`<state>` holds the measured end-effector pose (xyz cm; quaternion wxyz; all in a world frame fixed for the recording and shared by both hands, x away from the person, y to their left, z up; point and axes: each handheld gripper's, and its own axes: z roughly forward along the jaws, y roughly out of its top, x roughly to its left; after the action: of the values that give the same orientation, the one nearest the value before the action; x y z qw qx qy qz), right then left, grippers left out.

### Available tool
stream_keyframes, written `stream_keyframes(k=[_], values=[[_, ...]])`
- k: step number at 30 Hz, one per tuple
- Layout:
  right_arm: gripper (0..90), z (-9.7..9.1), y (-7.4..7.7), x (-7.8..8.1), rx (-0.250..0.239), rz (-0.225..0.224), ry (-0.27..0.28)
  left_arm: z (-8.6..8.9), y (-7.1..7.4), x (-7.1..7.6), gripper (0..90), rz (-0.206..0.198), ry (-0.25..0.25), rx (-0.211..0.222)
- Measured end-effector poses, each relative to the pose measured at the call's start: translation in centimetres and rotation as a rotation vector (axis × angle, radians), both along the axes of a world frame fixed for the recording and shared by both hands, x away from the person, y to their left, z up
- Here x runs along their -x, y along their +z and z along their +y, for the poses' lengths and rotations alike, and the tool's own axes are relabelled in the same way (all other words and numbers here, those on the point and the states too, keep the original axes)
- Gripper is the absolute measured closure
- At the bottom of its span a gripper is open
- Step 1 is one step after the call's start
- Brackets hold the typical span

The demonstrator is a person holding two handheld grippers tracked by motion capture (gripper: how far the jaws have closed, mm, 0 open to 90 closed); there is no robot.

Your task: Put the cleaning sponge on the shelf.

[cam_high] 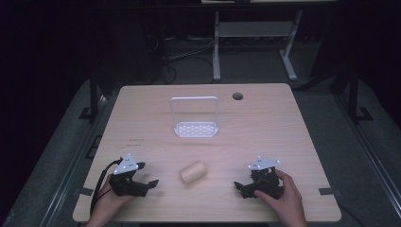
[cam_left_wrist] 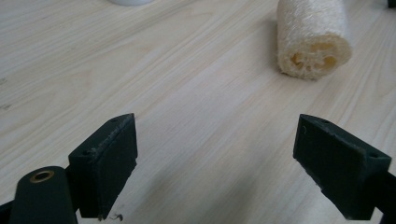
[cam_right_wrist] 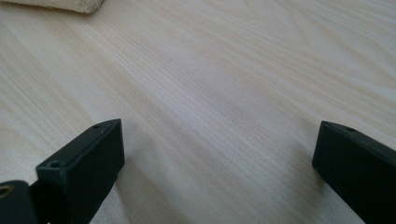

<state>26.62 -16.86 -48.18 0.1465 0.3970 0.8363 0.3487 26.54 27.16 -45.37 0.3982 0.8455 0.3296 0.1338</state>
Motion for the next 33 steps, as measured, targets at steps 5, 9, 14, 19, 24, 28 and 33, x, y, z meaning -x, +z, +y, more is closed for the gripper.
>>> stream_keyframes(k=[5,9,14,19,24,28,33], values=[[1.8,0.0,0.0,0.0,0.000,0.000,0.000,-0.6,0.2,0.0,13.3,-0.003,-0.016,0.005],[1.8,0.0,0.0,0.0,0.000,0.000,0.000,-1.0,0.4,0.1,13.3,-0.006,-0.028,0.008],[1.9,0.0,0.0,0.0,0.000,0.000,0.000,-1.6,0.6,0.2,13.3,-0.008,-0.042,0.013],[1.8,0.0,0.0,0.0,0.000,0.000,0.000,-2.2,0.7,0.2,13.3,-0.012,-0.056,0.013],[1.8,0.0,0.0,0.0,-0.002,-0.001,-0.001,-2.6,1.0,0.2,13.3,-0.017,-0.066,0.020],[1.8,0.0,0.0,0.0,-0.002,-0.001,-0.001,-3.0,1.1,0.2,13.3,-0.017,-0.079,0.025],[1.8,0.0,0.0,0.0,-0.002,-0.001,-0.001,-4.0,1.3,0.1,13.3,-0.020,-0.106,0.027]])
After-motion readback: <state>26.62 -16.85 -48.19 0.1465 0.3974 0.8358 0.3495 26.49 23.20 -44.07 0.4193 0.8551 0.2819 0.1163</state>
